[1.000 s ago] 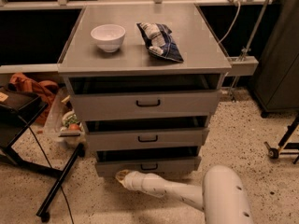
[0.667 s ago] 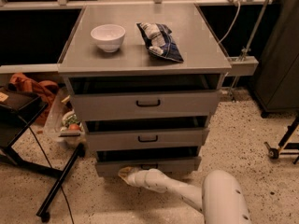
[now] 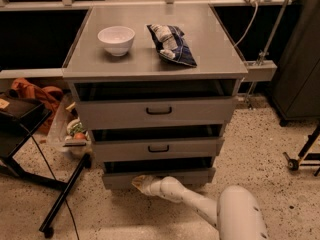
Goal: Close bottom drawer
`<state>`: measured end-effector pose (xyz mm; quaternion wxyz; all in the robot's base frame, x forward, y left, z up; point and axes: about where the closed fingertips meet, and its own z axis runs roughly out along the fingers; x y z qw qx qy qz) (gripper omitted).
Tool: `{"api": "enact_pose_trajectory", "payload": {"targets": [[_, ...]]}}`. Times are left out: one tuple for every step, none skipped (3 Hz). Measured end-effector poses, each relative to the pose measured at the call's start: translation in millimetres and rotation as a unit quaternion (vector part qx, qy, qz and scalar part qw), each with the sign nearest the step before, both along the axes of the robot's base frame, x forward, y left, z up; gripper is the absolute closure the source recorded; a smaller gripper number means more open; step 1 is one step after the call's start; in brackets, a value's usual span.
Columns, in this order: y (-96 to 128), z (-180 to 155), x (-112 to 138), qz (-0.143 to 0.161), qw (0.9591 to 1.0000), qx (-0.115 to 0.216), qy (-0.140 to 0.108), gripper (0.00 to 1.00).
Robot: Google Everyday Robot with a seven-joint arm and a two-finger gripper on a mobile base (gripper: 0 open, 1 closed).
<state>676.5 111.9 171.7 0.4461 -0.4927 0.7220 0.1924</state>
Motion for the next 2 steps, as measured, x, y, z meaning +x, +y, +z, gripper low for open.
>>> {"api": "enact_pose_trajectory", "payload": {"targets": [[-12.5,8.4,0.8,-0.008,0.9999,-0.001,-0.012,0.34],[-17.0,19.6,-5.2,-0.011,0.9996,0.0,-0.025,0.11]]}}
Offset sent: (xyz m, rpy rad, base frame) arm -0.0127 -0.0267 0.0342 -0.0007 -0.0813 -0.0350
